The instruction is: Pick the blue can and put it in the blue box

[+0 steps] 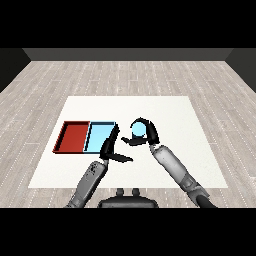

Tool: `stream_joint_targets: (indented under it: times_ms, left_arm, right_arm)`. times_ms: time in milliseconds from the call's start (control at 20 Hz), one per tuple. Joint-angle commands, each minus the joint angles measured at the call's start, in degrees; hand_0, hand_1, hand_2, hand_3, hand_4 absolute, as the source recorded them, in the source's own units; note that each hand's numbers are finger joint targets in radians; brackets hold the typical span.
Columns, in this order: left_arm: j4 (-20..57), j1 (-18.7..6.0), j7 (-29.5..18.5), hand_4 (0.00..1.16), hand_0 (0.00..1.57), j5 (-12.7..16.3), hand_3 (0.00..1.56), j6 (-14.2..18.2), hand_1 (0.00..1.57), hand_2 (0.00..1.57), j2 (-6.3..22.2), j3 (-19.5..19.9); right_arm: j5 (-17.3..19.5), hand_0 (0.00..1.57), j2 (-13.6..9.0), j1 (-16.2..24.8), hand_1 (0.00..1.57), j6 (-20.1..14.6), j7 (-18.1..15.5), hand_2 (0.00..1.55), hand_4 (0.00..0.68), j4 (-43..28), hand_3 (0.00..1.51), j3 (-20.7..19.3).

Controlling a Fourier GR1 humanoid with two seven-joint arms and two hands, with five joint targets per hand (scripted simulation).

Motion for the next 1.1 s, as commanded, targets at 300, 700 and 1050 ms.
stream_joint_targets:
  times_ms: [300, 700, 1050]
  left_arm:
    - [4.0, -3.3, -0.35, 0.0, 0.0, -0.1, 0.0, 0.96, 0.0, 0.0, 0.0, 0.66]
    - [13.57, -5.8, -3.98, 0.0, 0.0, 3.46, 0.0, 1.19, 0.0, 0.0, -0.01, 0.3]
    - [13.31, -6.54, -2.64, 0.0, 0.0, 2.83, 0.0, 3.32, 0.0, 0.0, 0.0, -1.48]
  right_arm:
    - [8.15, 1.48, 5.83, 2.6, 1.48, 6.78, 2.5, 1.46, 0.58, -0.54, 1.39, -4.68]
    - [11.76, 1.49, 8.82, 3.08, 1.49, 10.1, 0.56, 1.46, 0.581, 0.27, 1.39, -6.71]
    - [14.88, 1.49, 11.66, 4.65, 1.49, 12.49, 0.79, 1.46, 0.57, -0.57, 1.38, -8.42]
